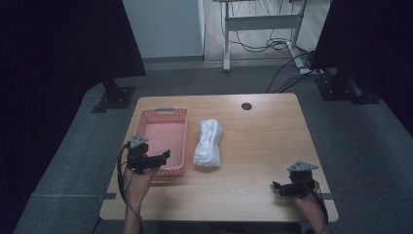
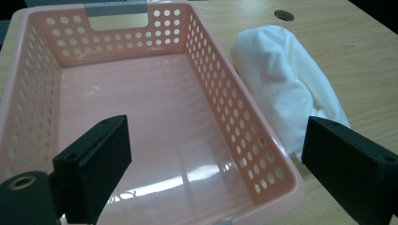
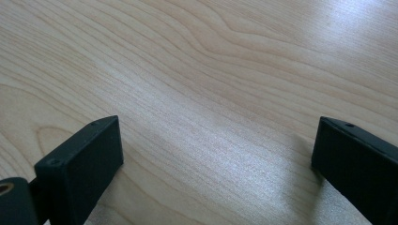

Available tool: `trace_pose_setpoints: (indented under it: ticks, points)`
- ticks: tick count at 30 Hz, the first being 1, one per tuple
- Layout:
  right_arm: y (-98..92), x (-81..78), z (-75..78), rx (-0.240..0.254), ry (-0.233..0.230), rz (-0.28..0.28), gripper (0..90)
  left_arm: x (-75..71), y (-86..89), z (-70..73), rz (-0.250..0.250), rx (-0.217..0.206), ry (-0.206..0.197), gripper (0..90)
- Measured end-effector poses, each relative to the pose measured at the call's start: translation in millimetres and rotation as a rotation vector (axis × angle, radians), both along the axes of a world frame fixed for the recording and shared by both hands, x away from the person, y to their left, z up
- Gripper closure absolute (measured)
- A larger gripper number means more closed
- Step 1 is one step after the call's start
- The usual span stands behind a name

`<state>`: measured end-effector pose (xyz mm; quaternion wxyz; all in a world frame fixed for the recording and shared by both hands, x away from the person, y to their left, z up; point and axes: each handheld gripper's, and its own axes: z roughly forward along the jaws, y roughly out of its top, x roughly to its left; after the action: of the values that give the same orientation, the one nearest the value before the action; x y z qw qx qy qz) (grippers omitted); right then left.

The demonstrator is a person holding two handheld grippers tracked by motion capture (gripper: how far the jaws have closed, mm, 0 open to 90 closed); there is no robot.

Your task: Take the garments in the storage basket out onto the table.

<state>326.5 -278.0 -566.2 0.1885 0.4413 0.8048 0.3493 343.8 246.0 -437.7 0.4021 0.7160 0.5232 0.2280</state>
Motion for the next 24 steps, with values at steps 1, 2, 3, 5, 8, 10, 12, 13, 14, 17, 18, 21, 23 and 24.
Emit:
trace_pose_setpoints:
  ticks: [1,2,3,5,8,10,12,13,14,17,18,21,23,24]
  points:
    - [0.0,0.0,0.0,0.000,0.000,0.000,1.9,-1.1,0.8,-0.5,-0.001,0.000,0.000,7.9]
    - [0.0,0.0,0.0,0.000,0.000,0.000,1.9,-2.5,1.7,-1.4,-0.001,-0.001,0.000,7.8]
    - [0.0,0.0,0.0,0.000,0.000,0.000,1.9,-4.0,2.7,-2.2,-0.001,-0.001,-0.001,7.7]
    - [0.0,0.0,0.0,0.000,0.000,0.000,1.9,-7.2,5.0,-3.9,0.002,-0.004,-0.001,7.4]
    - [0.0,0.0,0.0,0.000,0.000,-0.001,2.0,-12.2,8.7,-6.8,0.005,-0.016,-0.003,7.2]
    - [0.0,0.0,0.0,0.000,0.000,-0.001,1.9,-15.7,11.1,-9.3,0.009,-0.015,-0.004,7.2]
    - [0.0,0.0,0.0,0.000,0.000,-0.001,1.9,-19.3,14.2,-12.3,0.011,-0.020,-0.003,7.3]
    - [0.0,0.0,0.0,0.000,-0.001,-0.002,1.9,-21.3,16.4,-13.7,0.010,-0.026,-0.004,7.3]
    - [0.0,0.0,0.0,0.000,0.000,-0.002,1.9,-23.3,18.5,-15.2,0.013,-0.034,-0.005,7.3]
    - [0.0,0.1,0.0,0.000,0.000,-0.003,1.9,-29.1,24.6,-20.0,0.020,-0.047,-0.006,7.3]
    - [-0.1,0.1,0.0,0.000,0.000,-0.003,2.0,-31.1,26.3,-21.7,0.021,-0.052,-0.006,7.3]
    - [0.0,0.1,-0.1,0.000,-0.001,-0.003,2.0,-36.2,30.3,-26.9,0.027,-0.061,-0.009,7.3]
    - [-0.1,0.1,0.0,0.000,0.000,-0.003,2.0,-39.3,32.7,-30.1,0.030,-0.070,-0.015,7.3]
    - [0.0,0.1,-0.1,0.000,-0.001,-0.003,1.9,-40.7,33.9,-31.5,0.033,-0.074,-0.014,7.3]
